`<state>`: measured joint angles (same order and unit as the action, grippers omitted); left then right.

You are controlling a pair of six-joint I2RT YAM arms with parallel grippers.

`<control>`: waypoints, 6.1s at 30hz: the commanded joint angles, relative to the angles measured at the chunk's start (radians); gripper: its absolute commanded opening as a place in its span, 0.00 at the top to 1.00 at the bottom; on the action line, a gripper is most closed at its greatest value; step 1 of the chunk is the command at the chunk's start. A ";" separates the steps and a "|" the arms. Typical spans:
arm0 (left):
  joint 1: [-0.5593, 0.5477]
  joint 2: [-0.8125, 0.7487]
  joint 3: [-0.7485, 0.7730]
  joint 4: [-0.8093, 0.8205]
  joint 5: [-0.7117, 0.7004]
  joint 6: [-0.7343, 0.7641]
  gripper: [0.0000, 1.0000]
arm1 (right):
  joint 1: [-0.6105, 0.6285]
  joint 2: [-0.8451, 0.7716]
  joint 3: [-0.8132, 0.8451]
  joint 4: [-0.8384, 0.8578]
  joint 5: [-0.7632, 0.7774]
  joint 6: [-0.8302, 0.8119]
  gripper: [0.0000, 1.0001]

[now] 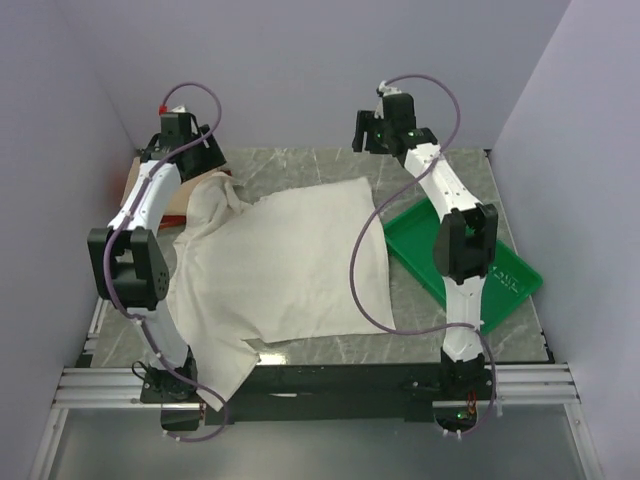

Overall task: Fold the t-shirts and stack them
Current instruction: Flatten the tshirt out

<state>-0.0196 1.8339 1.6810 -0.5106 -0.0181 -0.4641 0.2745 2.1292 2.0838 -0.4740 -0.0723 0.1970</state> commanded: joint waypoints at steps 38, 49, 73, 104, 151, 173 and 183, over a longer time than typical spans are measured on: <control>-0.020 -0.641 -1.032 0.333 -0.016 -0.254 0.06 | 0.312 -0.342 -0.923 0.322 -0.239 0.232 0.25; -0.014 -0.424 -1.026 0.426 0.033 -0.239 0.05 | 0.236 -0.305 -0.966 0.321 -0.254 0.260 0.25; -0.011 -0.136 -0.802 0.452 0.044 -0.093 0.07 | 0.126 -0.206 -0.906 0.253 -0.233 0.259 0.25; -0.039 -0.515 -1.112 0.351 -0.138 -0.298 0.03 | 0.397 -0.216 -0.858 0.310 -0.285 0.306 0.26; -0.011 -0.608 -1.040 0.248 -0.198 -0.309 0.00 | 0.246 -0.379 -0.949 0.270 -0.262 0.272 0.27; 0.207 -0.383 -0.986 0.330 -0.135 -0.211 0.00 | 0.198 -0.325 -1.039 0.255 -0.162 0.274 0.27; 0.216 -0.263 -0.905 0.379 -0.083 -0.162 0.02 | 0.161 -0.246 -0.999 0.230 -0.159 0.263 0.27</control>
<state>0.1932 1.5257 0.7567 -0.1452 -0.1509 -0.6559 0.4580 1.8202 1.0779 -0.2192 -0.2802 0.4786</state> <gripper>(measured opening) 0.986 0.729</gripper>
